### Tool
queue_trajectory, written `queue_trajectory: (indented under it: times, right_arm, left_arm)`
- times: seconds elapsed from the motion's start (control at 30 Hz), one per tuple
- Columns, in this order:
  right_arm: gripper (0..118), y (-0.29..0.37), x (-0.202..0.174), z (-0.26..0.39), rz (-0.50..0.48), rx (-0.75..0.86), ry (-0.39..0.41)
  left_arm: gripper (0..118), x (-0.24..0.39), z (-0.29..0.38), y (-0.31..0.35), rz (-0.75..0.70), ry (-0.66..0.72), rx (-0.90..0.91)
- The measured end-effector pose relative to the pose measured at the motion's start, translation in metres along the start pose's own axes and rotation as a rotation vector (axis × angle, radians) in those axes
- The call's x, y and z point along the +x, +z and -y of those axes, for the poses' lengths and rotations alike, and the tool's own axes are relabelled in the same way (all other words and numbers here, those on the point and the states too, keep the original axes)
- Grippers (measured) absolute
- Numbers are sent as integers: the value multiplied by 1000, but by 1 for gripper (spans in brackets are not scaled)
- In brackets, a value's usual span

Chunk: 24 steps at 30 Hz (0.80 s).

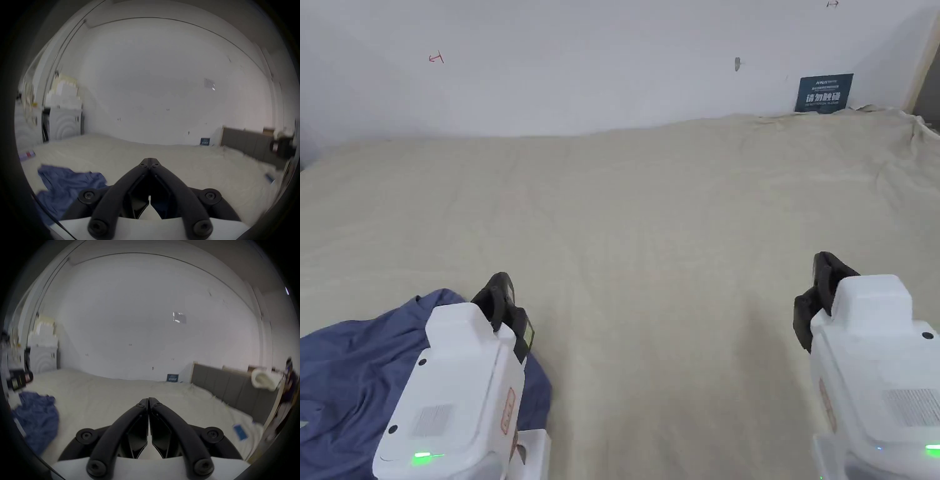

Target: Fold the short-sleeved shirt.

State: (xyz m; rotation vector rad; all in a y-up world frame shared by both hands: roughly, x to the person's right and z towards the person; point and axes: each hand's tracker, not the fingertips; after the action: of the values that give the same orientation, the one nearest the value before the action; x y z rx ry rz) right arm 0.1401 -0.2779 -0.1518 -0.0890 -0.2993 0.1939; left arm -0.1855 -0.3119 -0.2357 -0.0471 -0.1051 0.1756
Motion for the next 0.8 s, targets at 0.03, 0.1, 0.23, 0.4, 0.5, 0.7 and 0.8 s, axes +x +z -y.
queue_trajectory:
  times: [0.03,0.1,0.23,0.4,0.5,0.7,0.8]
  right_arm:
    - [0,1,-5,-2,9,25,63]
    - [0,5,-19,-6,57,83,242]
    - [0,12,-48,0,190,238,665]
    - [0,16,-56,10,194,324,805]
    - [0,14,-44,0,130,204,588]
    - [0,5,1,-9,-10,6,-23]
    - [0,3,17,-4,-49,-27,-201]
  left_arm:
    - [0,-4,-3,0,11,82,-3]
    - [0,-16,-8,-1,50,338,-11]
    - [0,-51,-4,-7,137,921,-38]
    - [0,-66,10,-6,142,1151,-52]
    - [0,-51,-5,-1,63,777,-55]
    - [0,-1,-16,4,15,22,-6]
    - [0,8,-10,3,-2,-148,16]
